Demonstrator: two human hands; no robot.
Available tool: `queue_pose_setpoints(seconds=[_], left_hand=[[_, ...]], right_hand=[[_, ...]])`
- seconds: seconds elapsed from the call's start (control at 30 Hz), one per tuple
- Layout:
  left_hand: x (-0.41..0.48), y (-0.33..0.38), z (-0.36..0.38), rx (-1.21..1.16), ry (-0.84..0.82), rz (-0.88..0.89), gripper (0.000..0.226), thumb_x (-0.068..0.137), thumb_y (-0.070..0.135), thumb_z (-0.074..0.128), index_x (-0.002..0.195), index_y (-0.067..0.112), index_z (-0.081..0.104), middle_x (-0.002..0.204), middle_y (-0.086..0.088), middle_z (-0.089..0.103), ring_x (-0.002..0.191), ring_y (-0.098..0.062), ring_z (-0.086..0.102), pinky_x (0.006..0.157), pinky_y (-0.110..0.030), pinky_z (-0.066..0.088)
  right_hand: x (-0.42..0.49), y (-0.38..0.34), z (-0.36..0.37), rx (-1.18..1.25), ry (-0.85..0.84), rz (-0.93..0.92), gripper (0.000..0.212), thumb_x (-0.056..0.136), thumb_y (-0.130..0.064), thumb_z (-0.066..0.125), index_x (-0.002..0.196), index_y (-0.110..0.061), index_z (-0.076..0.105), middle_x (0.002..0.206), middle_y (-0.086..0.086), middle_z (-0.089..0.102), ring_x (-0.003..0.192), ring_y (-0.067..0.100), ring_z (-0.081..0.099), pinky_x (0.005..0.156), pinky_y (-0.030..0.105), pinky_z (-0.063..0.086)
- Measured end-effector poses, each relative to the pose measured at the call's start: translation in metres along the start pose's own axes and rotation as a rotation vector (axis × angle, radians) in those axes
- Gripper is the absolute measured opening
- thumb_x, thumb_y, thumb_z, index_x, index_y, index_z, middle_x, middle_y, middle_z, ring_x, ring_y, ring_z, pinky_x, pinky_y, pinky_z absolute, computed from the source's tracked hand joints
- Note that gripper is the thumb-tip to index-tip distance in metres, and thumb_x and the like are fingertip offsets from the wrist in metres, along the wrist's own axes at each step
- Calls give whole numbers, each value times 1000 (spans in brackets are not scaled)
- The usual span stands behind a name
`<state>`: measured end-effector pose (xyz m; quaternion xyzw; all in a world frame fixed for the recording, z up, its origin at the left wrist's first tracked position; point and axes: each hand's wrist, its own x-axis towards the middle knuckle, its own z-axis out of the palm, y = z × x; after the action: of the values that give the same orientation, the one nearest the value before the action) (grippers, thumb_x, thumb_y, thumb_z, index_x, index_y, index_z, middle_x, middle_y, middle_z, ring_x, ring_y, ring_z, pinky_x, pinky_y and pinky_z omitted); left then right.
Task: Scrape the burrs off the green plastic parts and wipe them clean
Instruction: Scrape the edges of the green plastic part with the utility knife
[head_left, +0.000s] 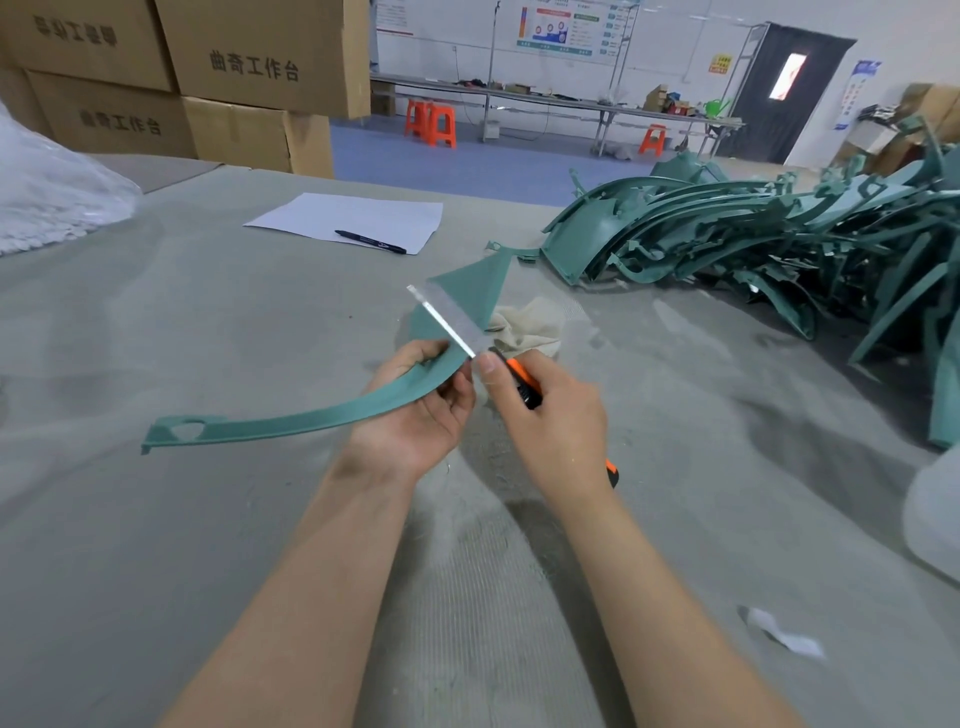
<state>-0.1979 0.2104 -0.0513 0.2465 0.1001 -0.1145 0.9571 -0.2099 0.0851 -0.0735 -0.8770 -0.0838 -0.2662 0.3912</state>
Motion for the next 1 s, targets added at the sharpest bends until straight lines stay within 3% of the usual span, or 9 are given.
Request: queue_pose_setpoints(seconds=[0.1,0.23,0.33,0.47,0.6,0.87,1.0], left_hand=[[0,3,-2,-78,-8,38,28,92,14,48,69,5,63,64,-5,62,52,-13,61,53,-19,51],[-1,10,-9,-83,-30,77,36,91,10,46,63,2,66,73,-8,59,56,-14,59,50,-17,50],[1,11,-6,-79,-35,84,29,92,10,47,68,5,63,65,-5,62,50,-11,61,47,-17,50],[-2,9,0,-46,-53,13,4,76,7,60,78,6,63,68,-3,65,51,-8,62,45,-17,48],[-3,4,3,-27,-44,-42,13,69,7,62,81,4,63,68,-4,66,50,-9,63,43,-17,48],[-6,0,5,-126,-45,-119,9,69,4,59,77,1,62,68,-6,63,47,-10,60,41,-17,47],[-6,-1,4,-155,-54,-120,10,70,4,58,78,0,62,67,-6,64,47,-10,60,41,-17,48]], right_hand=[[-5,-6,8,-13,-63,-82,48,90,-59,53,56,-32,31,46,-8,36,48,7,38,49,26,25],[-10,-13,12,50,-181,-157,42,84,-66,51,58,-36,37,49,-8,39,52,10,39,52,28,32],[-3,-9,6,131,-79,-59,48,84,-67,47,61,-25,44,49,-9,40,50,10,37,51,27,30],[9,7,-8,97,97,110,47,90,-60,49,68,-18,50,51,-7,43,51,9,40,51,28,30],[10,10,-11,61,100,128,43,91,-58,48,72,-21,51,54,-7,47,52,8,43,51,29,34],[8,4,-11,71,49,109,55,88,-62,45,83,-9,62,65,7,60,63,24,54,62,40,46],[7,3,-10,95,14,107,57,87,-63,45,86,-10,64,67,5,62,65,23,56,64,43,49]])
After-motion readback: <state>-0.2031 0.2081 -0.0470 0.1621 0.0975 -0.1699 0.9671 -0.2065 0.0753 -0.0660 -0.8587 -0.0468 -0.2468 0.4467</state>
